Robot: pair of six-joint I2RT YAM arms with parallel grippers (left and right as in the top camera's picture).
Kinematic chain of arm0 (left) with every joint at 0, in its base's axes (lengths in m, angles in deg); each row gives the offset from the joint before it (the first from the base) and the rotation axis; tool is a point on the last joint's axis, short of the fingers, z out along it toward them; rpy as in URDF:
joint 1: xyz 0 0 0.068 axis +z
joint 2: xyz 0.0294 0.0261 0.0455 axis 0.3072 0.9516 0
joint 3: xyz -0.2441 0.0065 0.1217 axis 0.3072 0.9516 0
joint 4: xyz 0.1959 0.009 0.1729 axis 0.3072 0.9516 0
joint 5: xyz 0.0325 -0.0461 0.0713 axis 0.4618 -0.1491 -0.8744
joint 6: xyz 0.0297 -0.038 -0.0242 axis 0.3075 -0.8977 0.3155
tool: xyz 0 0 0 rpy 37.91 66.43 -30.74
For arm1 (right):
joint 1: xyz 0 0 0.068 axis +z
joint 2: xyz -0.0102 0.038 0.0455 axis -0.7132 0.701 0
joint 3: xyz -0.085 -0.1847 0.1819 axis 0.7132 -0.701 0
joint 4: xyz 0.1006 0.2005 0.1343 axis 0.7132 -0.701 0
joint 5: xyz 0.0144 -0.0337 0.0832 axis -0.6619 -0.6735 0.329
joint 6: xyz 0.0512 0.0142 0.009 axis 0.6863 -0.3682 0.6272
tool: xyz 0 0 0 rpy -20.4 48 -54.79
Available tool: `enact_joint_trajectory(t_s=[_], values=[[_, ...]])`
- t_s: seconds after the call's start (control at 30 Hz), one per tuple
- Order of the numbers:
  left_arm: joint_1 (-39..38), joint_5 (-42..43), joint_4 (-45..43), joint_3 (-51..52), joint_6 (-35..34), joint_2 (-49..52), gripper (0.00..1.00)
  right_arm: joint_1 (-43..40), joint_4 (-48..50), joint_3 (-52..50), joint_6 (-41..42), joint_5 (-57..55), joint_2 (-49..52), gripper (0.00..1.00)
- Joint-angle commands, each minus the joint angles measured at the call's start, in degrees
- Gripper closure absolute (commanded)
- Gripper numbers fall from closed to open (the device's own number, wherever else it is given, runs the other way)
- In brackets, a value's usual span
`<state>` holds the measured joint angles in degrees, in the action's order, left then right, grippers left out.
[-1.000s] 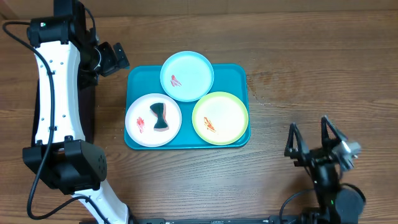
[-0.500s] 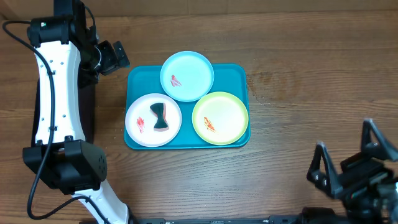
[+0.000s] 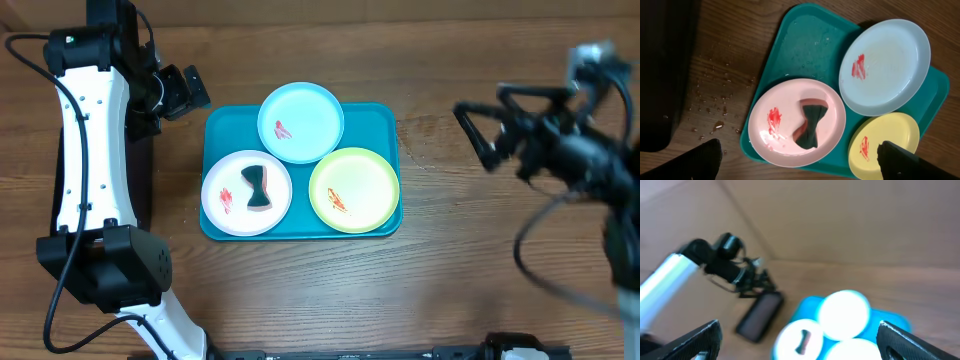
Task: Clean dirty plates on tray and stack at the side
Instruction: 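Reach the right gripper to the pink plate rim and grasp it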
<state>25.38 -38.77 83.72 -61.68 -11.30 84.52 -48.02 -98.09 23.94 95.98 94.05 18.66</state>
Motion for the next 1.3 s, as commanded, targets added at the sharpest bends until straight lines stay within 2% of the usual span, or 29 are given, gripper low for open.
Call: enact_joint_trajectory(t_s=[0.0,0.1,0.27,0.33,0.6,0.63,0.7,0.73,0.77,0.9,0.93,1.0,1.03,1.27], values=[[-0.39,1.03,0.02,-0.33,0.26,-0.28,0.0,3.65,2.12,1.33,7.3,9.75,6.51,0.0],[-0.39,1.03,0.02,-0.33,0.26,-0.28,0.0,11.45,-1.53,2.69,5.2,-1.09,12.0,0.01],[-0.42,1.05,-0.02,-0.33,0.26,-0.28,0.0,27.71,-12.98,9.46,4.63,-32.52,23.47,0.01],[-0.39,1.05,-0.02,-0.33,0.26,-0.28,0.0,31.45,-13.35,11.3,4.7,-36.15,27.76,0.0],[-0.39,0.96,-0.07,-0.33,0.28,-0.28,0.0,39.8,-2.25,11.5,4.7,-36.68,44.17,0.0],[-0.39,0.98,0.0,-0.33,0.31,-0.28,0.0,40.11,-1.44,11.5,4.76,-36.61,45.79,0.06],[-0.39,1.01,0.24,-0.33,1.33,-0.28,0.0,40.54,0.5,11.5,6.97,-36.61,49.29,0.28],[-0.39,0.98,0.17,-0.33,2.12,-0.24,0.0,40.74,1.73,11.5,8.55,-36.63,51.17,0.47],[-0.42,0.96,0.15,-0.33,2.6,-0.22,0.0,40.85,2.73,11.5,9.53,-36.63,52.54,0.53],[-0.44,0.96,0.66,-0.31,3.34,0.15,0.0,41.09,4.98,11.5,10.36,-36.65,57.66,0.55],[-0.44,0.96,0.74,-0.26,3.34,0.22,0.04,41.09,4.98,11.5,10.54,-36.65,58.66,0.55],[-0.44,0.96,0.55,0.24,3.34,0.22,0.17,41.09,4.94,11.5,10.54,-36.63,60.19,0.55],[-0.44,0.96,0.48,0.52,3.34,0.24,0.2,41.09,5.01,11.45,10.54,-36.65,60.92,0.55],[-0.44,0.96,-0.24,4.11,3.96,0.22,0.2,41.16,5.49,10.75,10.49,-36.63,63.87,0.55]])
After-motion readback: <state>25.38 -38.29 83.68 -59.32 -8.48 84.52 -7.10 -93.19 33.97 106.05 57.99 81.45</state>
